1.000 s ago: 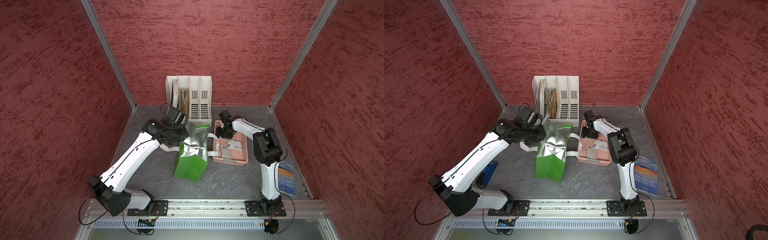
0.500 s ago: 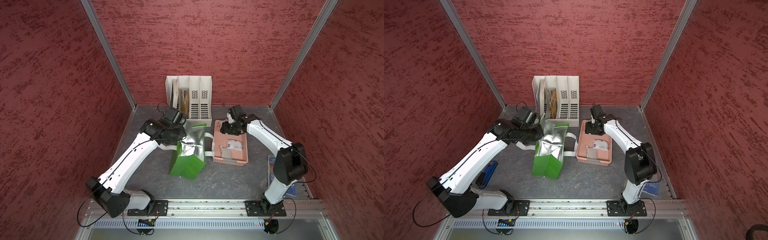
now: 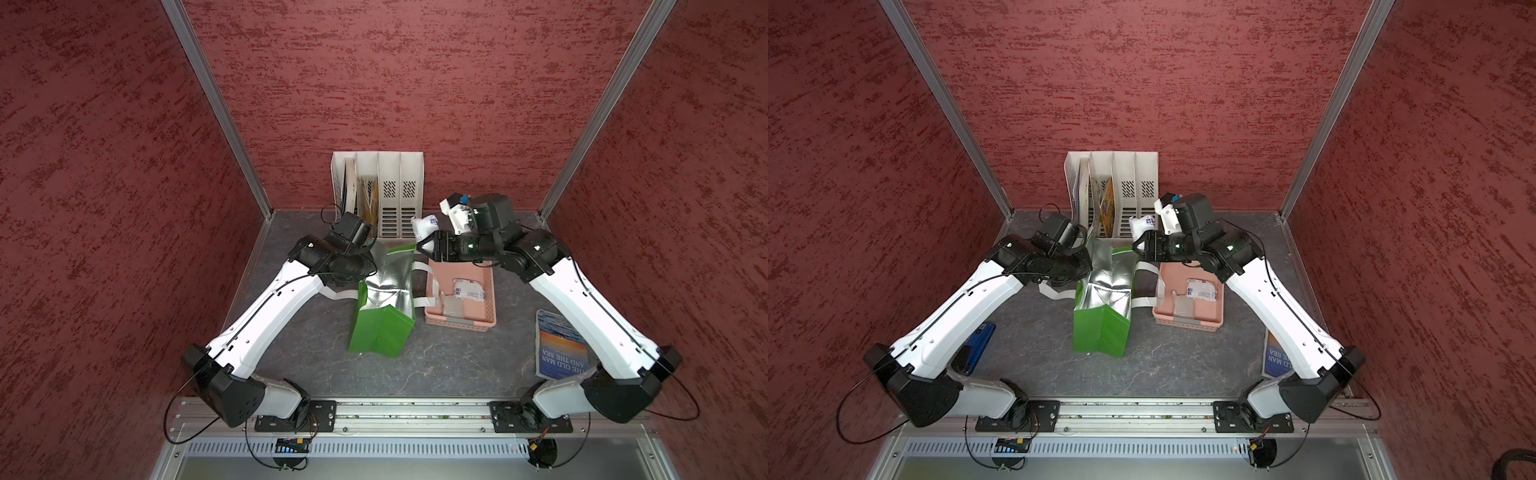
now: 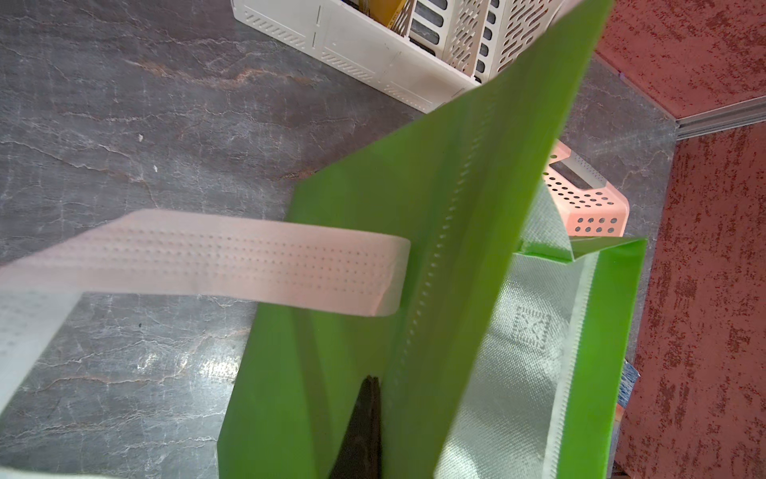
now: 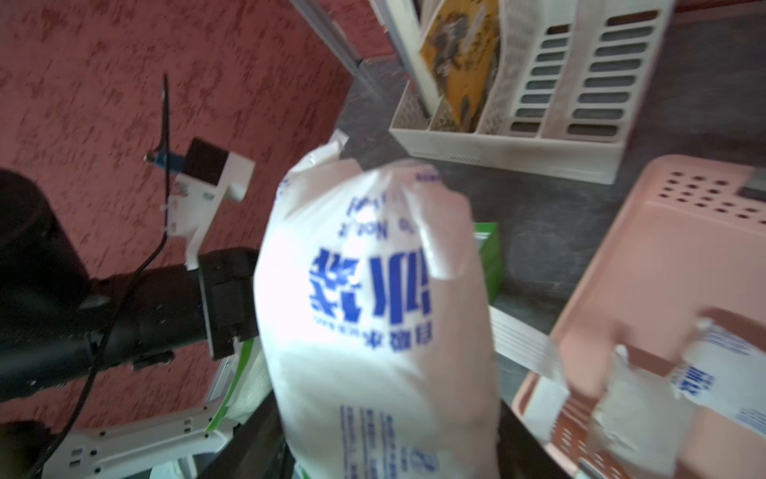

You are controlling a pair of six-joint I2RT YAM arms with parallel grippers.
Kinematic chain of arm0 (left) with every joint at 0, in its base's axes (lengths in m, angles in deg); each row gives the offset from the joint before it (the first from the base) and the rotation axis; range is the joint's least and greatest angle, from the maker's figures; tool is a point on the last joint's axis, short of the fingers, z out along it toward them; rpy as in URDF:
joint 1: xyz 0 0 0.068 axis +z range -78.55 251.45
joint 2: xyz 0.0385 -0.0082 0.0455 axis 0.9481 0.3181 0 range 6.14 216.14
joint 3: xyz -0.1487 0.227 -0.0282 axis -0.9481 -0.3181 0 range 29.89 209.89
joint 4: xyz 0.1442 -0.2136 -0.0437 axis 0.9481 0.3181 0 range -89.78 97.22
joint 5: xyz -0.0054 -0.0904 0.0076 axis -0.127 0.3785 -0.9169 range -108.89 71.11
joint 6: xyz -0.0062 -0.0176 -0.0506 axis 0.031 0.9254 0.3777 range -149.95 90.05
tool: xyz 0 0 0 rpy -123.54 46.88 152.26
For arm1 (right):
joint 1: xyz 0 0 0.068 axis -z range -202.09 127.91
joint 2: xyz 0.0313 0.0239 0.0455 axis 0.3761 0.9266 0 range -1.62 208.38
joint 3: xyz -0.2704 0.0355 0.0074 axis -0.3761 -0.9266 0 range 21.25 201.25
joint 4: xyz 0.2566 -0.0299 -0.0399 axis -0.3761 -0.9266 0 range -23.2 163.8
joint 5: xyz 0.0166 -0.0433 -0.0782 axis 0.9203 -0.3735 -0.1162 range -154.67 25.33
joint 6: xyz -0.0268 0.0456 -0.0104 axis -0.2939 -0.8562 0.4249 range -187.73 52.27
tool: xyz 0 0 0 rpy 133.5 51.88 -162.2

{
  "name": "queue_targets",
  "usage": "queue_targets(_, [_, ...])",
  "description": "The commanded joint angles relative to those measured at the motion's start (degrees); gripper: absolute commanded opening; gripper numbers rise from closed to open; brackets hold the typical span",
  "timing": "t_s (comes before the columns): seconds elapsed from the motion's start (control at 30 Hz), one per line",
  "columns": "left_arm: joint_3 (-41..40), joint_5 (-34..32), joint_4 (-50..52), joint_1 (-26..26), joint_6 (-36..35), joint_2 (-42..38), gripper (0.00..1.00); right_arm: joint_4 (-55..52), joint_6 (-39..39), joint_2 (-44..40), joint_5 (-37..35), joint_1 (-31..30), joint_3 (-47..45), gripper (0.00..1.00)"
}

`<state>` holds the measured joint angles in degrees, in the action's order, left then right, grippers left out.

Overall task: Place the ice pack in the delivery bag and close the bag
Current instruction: Place the ice pack in the delivery bag, then place the delivery bag at the center of the board.

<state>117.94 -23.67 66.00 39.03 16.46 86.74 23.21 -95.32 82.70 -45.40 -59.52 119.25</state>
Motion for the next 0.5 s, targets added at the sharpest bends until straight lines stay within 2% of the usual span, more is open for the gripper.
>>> queue_targets(0.0, [-0.4,-0.1,-1.8,-0.2,0.7,0.7,0.02,0.3,0.6,3.4,2.2,-3.2,0.0,0.00])
queue_targets(0.2, [-0.7,-0.2,-1.9,-0.4,1.1,1.0,0.02,-8.7,1.0,12.4,-0.3,-6.4,7.3,0.00])
queue_targets(0.47, [-2.5,-0.4,-3.2,-1.0,2.1,0.2,0.02,-16.1,1.0,18.6,-5.2,-6.9,8.9,0.00])
